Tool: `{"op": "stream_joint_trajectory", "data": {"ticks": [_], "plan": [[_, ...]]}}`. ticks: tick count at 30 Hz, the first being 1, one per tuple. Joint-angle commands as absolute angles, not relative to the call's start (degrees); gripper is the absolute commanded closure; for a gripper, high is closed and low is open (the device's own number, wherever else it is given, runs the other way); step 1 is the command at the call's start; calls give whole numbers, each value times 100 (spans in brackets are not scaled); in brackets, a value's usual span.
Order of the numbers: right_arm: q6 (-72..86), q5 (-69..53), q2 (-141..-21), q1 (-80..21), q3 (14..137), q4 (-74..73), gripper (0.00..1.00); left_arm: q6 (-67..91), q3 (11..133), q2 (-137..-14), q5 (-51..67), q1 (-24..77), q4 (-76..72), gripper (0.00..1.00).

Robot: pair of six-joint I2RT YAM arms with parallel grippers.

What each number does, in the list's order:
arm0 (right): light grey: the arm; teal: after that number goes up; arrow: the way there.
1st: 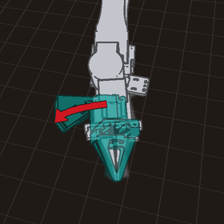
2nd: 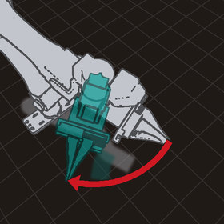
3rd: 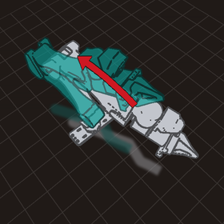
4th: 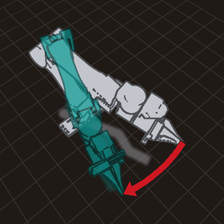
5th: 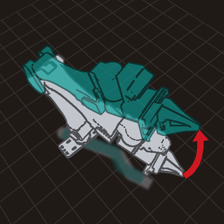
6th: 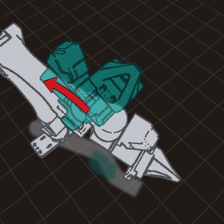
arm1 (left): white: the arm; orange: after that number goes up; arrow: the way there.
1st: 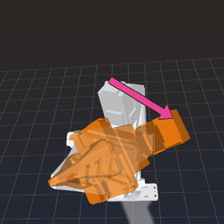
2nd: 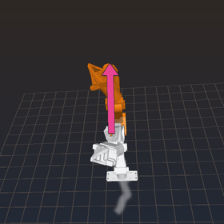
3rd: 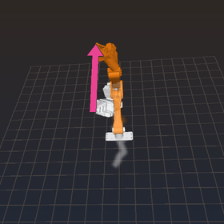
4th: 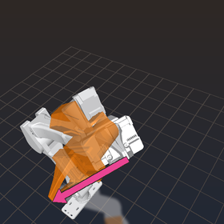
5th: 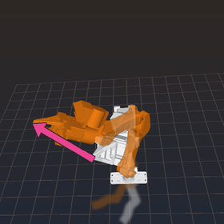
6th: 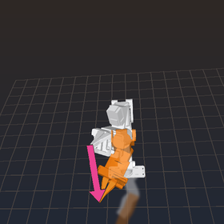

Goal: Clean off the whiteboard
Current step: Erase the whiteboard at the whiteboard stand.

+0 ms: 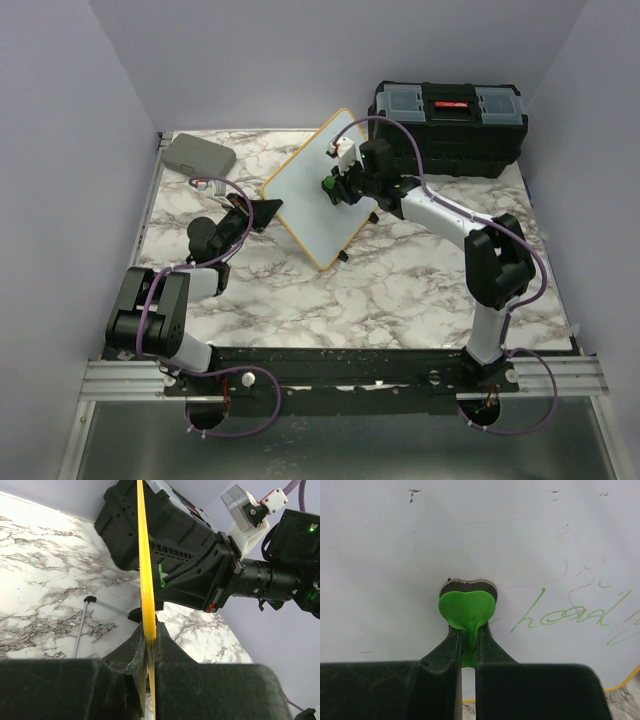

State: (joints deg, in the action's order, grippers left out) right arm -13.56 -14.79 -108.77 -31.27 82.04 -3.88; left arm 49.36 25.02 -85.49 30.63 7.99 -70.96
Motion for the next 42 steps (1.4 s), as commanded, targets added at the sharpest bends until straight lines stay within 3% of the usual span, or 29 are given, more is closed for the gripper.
{"op": "stream_joint_trajectory", "data": {"ticks": [1,4,10,16,31,42], "plan": [[-1503,-718,-11232,-2995,8324,119,99,4700,2587,-8638,4014,1099,-6759,100],[-1732,-941,-11275,-2987,8341,-267,99,4715,2596,-8649,4009,1098,-6772,100],[-2448,-2755,-11333,-3013,8191,-1363,99,4737,2601,-8703,4012,1099,-6836,100],[-2697,-3372,-11268,-3188,7882,-1526,99,4755,2598,-8753,4015,1099,-6869,100],[-1819,-1720,-11456,-3205,9029,-679,99,4707,2556,-8693,4030,1094,-6810,100],[-1414,-2435,-11579,-3223,9455,-710,99,4742,2600,-8804,4076,1094,-6874,100]]}}
